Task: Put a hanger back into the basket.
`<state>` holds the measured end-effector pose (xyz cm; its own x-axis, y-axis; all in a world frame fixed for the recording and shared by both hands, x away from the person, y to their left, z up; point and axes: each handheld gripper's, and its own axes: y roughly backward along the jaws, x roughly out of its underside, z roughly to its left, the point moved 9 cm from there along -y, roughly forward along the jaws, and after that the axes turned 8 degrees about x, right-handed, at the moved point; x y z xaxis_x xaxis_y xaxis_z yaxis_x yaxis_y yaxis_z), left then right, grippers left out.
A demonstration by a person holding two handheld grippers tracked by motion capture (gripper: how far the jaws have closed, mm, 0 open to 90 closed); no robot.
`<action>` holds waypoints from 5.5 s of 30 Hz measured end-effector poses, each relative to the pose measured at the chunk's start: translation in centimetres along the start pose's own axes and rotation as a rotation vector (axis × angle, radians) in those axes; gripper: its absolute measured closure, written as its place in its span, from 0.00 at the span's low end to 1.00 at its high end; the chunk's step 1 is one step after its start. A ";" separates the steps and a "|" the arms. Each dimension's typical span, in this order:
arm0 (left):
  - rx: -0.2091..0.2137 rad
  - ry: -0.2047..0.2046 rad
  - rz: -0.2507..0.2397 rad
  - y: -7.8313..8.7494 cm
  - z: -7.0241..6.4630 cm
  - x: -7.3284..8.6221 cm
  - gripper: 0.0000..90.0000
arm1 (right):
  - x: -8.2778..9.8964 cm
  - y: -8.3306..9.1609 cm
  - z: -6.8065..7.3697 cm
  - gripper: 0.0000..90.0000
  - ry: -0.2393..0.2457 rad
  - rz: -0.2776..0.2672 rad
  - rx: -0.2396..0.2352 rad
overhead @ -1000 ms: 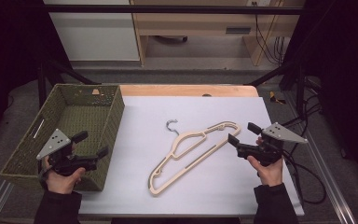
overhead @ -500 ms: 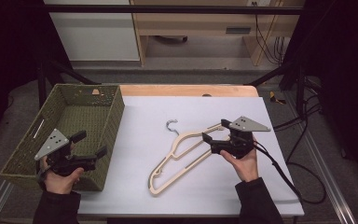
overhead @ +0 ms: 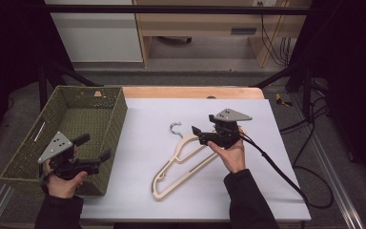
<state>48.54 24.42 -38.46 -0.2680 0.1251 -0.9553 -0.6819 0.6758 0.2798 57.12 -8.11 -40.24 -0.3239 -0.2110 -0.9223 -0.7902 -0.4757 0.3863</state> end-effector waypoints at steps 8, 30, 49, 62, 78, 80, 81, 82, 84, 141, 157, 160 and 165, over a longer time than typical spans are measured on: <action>0.006 -0.004 -0.002 0.0 -0.2 -0.1 0.03 | 0.1 -2.6 0.7 0.31 0.010 0.029 -0.010; 0.005 -0.008 0.000 -0.2 -0.1 -0.1 0.03 | 3.0 -9.3 1.2 0.47 0.013 0.175 -0.022; 0.007 -0.008 0.005 -0.3 -0.1 0.0 0.03 | 4.7 -12.1 1.4 0.55 0.021 0.245 -0.014; 0.009 -0.010 0.000 -0.4 -0.3 0.0 0.03 | 6.3 -13.1 1.6 0.62 0.023 0.290 -0.008; 0.010 -0.012 0.001 -0.4 -0.4 0.0 0.03 | 7.8 -13.9 1.5 0.81 0.041 0.344 -0.001; 0.010 -0.012 0.002 -0.4 -0.4 0.0 0.03 | 8.0 -13.9 1.6 0.84 0.033 0.349 -0.003; 0.010 -0.016 0.006 -0.4 -0.4 0.0 0.03 | 8.0 -13.9 1.7 0.85 0.031 0.356 -0.008; 0.010 -0.012 0.002 -0.4 -0.4 0.0 0.03 | 8.1 -13.9 1.7 0.86 0.038 0.357 -0.011; 0.010 -0.012 0.002 -0.4 -0.4 0.0 0.03 | 8.3 -14.0 1.6 0.88 0.039 0.369 -0.011; 0.172 -0.048 0.236 -10.7 -6.9 2.1 0.11 | 5.6 -11.0 1.8 0.99 0.042 0.248 -0.071; 0.271 0.079 0.332 -18.8 -8.1 4.4 0.31 | 4.2 -8.9 2.0 0.99 0.067 0.185 -0.100; 0.279 0.076 0.343 -20.0 -8.5 4.8 0.39 | 4.1 -8.6 2.2 0.99 0.072 0.176 -0.105; 0.297 0.102 0.367 -21.6 -9.2 5.3 0.46 | 3.9 -8.3 2.3 0.99 0.072 0.165 -0.108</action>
<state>55.56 3.77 -48.71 -0.5297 0.3323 -0.7804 -0.3102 0.7805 0.5428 61.21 -2.99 -47.05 -0.4031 -0.3528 -0.8444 -0.6676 -0.5178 0.5350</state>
